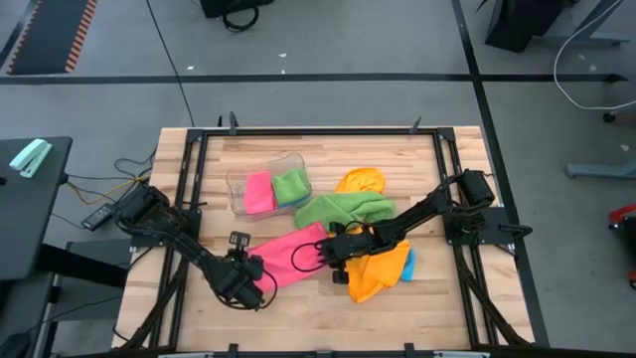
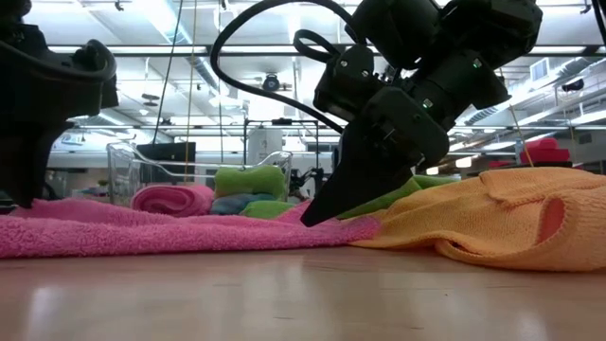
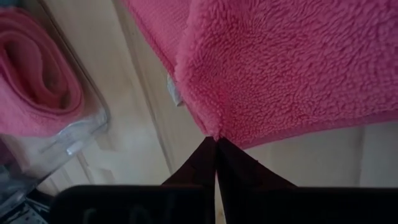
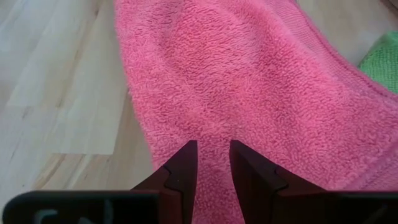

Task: Fold microfiber towels
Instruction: Fold the pink microfiber towel

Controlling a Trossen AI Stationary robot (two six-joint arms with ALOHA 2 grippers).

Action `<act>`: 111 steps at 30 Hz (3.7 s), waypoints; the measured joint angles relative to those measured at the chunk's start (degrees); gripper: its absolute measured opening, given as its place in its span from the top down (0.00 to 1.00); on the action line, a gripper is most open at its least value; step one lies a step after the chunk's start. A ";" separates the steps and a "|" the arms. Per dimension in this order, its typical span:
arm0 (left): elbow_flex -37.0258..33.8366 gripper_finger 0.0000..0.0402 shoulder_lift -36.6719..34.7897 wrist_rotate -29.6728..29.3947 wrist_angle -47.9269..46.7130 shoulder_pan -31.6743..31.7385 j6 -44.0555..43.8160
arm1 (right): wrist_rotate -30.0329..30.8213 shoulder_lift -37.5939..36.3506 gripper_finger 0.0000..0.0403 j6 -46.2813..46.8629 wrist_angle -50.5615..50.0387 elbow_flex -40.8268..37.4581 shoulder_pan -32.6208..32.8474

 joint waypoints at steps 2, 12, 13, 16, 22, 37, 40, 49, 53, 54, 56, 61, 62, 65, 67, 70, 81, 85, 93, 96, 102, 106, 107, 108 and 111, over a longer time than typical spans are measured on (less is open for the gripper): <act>0.00 0.96 0.00 -0.18 0.26 0.00 -0.05 | 0.00 0.00 0.74 0.11 -0.03 0.00 0.04; -4.41 0.96 0.00 -0.25 5.00 0.00 -1.46 | -0.02 0.00 0.74 0.24 -0.27 0.00 0.52; -4.54 0.96 0.00 -0.33 4.94 0.11 -1.55 | -0.02 0.00 0.74 0.31 -0.31 0.00 0.52; -4.59 0.96 0.00 -0.51 4.96 0.15 -1.54 | -0.02 0.00 0.74 0.29 -0.35 0.00 0.45; -4.59 0.85 0.00 -1.70 4.72 0.11 -3.79 | -0.02 0.00 0.74 0.28 -0.35 0.00 0.45; -4.59 0.65 0.00 -0.40 4.46 0.20 -11.27 | -0.03 0.02 0.74 0.35 -0.35 0.02 0.45; -3.55 0.62 0.02 1.47 2.53 0.18 -12.10 | -0.03 0.02 0.74 0.35 -0.21 0.02 0.45; 1.38 0.63 0.02 1.51 -5.36 -1.35 -12.05 | 0.76 -0.33 0.74 -0.16 -0.19 0.04 0.41; 1.75 0.66 0.02 0.68 0.09 -1.57 -10.24 | 1.18 -1.24 0.74 -0.62 -0.66 0.11 0.41; 1.75 0.67 0.02 0.66 1.82 -1.48 -9.08 | 1.51 -1.47 0.74 -0.72 -1.03 0.09 0.41; 1.75 0.68 0.02 0.30 5.27 -1.23 -7.72 | 2.02 -1.83 0.74 -0.98 -0.95 0.09 0.41; 1.70 0.71 0.02 -1.09 11.35 0.15 -5.71 | 5.15 -3.44 0.74 -3.11 -2.22 0.09 0.41; 1.70 0.71 0.02 -1.07 12.24 0.45 -5.65 | 6.54 -3.67 0.74 -3.82 -2.51 0.09 0.41; 1.70 0.72 0.02 -1.05 14.28 1.03 -6.02 | 11.80 -3.74 0.74 -6.01 -3.36 0.09 0.40; 1.70 0.73 0.02 -1.04 15.45 1.14 -6.02 | 14.68 -3.74 0.74 -6.65 -3.56 0.09 0.22; 1.66 0.72 0.02 -1.03 16.50 1.11 -6.04 | 16.07 -3.74 0.72 -6.75 -4.22 0.07 -0.79; 1.66 0.74 0.02 -1.01 17.08 1.11 -7.52 | 11.51 -1.86 0.57 -7.72 -0.56 0.00 -6.26; 1.66 0.74 0.02 -1.01 17.02 1.11 -7.49 | 10.58 -1.32 0.57 -8.15 0.00 0.00 -6.87; 1.66 0.76 0.02 -1.01 16.92 1.11 -7.48 | 9.97 1.14 0.62 -8.58 1.75 0.04 -7.13; 1.64 0.75 0.02 -1.02 16.94 1.11 -7.47 | 9.97 1.57 0.65 -8.63 1.58 -0.02 -7.11; 1.64 0.76 0.02 -1.01 16.77 1.11 -7.44 | 10.51 1.53 0.76 -8.68 3.46 0.02 -7.14; 1.64 0.77 0.02 -1.01 16.81 1.11 -7.44 | 10.52 1.53 0.83 -8.79 3.21 0.04 -7.13; 1.64 0.77 0.02 -1.01 16.82 1.11 -7.44 | 10.49 1.52 0.84 -8.79 3.36 0.04 -7.13; 1.64 0.77 0.02 -1.01 16.80 1.11 -7.44 | 10.36 1.53 0.86 -8.79 3.35 0.04 -7.13; 1.64 0.76 0.02 -1.01 16.79 1.11 -7.44 | 9.97 1.53 0.89 -8.72 3.06 0.04 -7.09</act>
